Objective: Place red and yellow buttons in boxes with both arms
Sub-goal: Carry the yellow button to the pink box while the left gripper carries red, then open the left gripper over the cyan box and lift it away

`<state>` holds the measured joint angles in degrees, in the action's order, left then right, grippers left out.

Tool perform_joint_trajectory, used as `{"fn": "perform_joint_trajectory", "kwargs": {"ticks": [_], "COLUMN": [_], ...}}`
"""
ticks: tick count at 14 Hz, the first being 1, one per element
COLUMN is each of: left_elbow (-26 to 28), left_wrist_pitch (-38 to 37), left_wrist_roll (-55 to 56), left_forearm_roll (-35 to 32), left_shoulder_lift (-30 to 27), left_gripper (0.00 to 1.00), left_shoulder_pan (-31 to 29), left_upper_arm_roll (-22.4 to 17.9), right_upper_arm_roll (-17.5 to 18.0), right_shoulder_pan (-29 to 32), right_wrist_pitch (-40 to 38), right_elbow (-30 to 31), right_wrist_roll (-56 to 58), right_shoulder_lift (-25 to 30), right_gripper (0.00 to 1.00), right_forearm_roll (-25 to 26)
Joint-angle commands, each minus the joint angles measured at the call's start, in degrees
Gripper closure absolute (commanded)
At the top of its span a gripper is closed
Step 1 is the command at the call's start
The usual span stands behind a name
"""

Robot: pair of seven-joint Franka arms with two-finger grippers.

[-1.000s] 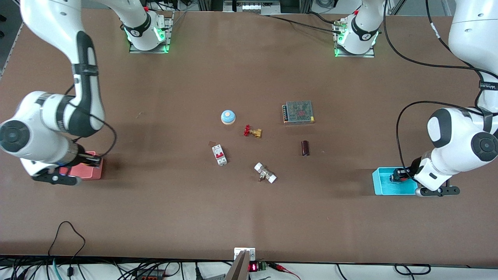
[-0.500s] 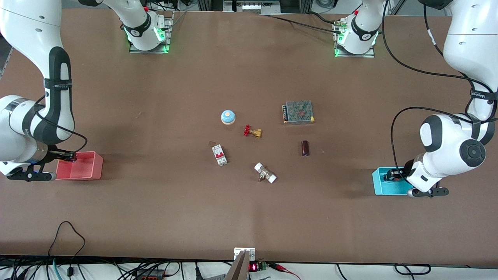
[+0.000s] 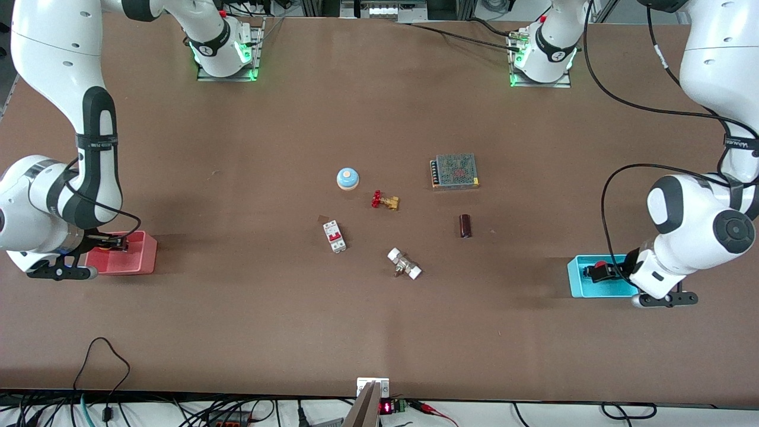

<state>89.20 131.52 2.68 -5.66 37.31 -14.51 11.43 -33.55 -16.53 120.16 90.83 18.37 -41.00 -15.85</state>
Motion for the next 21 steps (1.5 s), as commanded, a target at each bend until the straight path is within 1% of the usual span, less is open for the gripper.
{"fn": "perform_joint_trajectory", "kwargs": {"ticks": [1, 4, 7, 9, 12, 13, 17, 19, 20, 21], "left_elbow": [0.8, 1.2, 1.1, 1.1, 1.1, 1.1, 1.1, 1.1, 1.2, 1.2], "left_wrist_pitch": [-4.1, -11.4, -18.2, -22.2, -27.1, -28.6, -31.1, -31.9, -32.6, -33.2], "left_wrist_roll": [-0.6, -0.5, -1.1, -1.2, -2.3, -2.4, -2.5, -2.6, -2.6, -2.6], "left_forearm_roll": [-0.9, -0.9, -0.9, -0.9, -0.2, -0.1, 0.4, 1.4, 1.4, 1.4], "left_shoulder_lift": [-6.0, -12.7, -18.8, -23.4, -29.5, -30.9, -34.1, -35.5, -36.0, -36.5], "left_gripper": [0.00, 0.00, 0.00, 0.00, 0.00, 0.00, 0.00, 0.00, 0.00, 0.00], "left_shoulder_pan": [0.2, 1.2, 1.2, 1.1, 0.7, 0.7, 1.0, 1.9, 3.2, 5.0], "left_upper_arm_roll": [0.6, 1.0, 1.0, 2.2, 2.4, 2.5, 3.0, 2.4, 1.7, -0.2], "right_upper_arm_roll": [0.7, 0.7, 0.7, 0.8, 0.8, 0.8, 3.1, 3.2, 3.2, 3.2], "right_shoulder_pan": [0.9, 1.4, 1.7, 1.8, 2.2, 2.5, 4.3, 4.4, 4.4, 4.4], "right_wrist_pitch": [0.5, 2.5, 2.6, 2.6, 2.7, 2.7, 3.1, 3.5, 3.7, 3.7], "right_elbow": [-0.6, -0.6, -0.6, -0.6, -0.6, -0.6, -0.6, -0.5, -0.6, -0.5], "right_wrist_roll": [1.6, 3.3, 4.2, 4.5, 6.0, 6.1, 6.9, 6.9, 6.9, 6.8], "right_shoulder_lift": [-0.7, -1.8, -2.4, -2.7, -3.0, -3.1, -3.1, -3.2, -3.4, -3.4], "right_gripper": [0.74, 0.74, 0.74, 0.74, 0.74, 0.74, 0.74, 0.74, 0.70, 0.44], "right_forearm_roll": [-1.5, -1.9, -3.2, -4.7, -5.3, -5.3, -6.2, -6.3, -6.2, -6.3]}}
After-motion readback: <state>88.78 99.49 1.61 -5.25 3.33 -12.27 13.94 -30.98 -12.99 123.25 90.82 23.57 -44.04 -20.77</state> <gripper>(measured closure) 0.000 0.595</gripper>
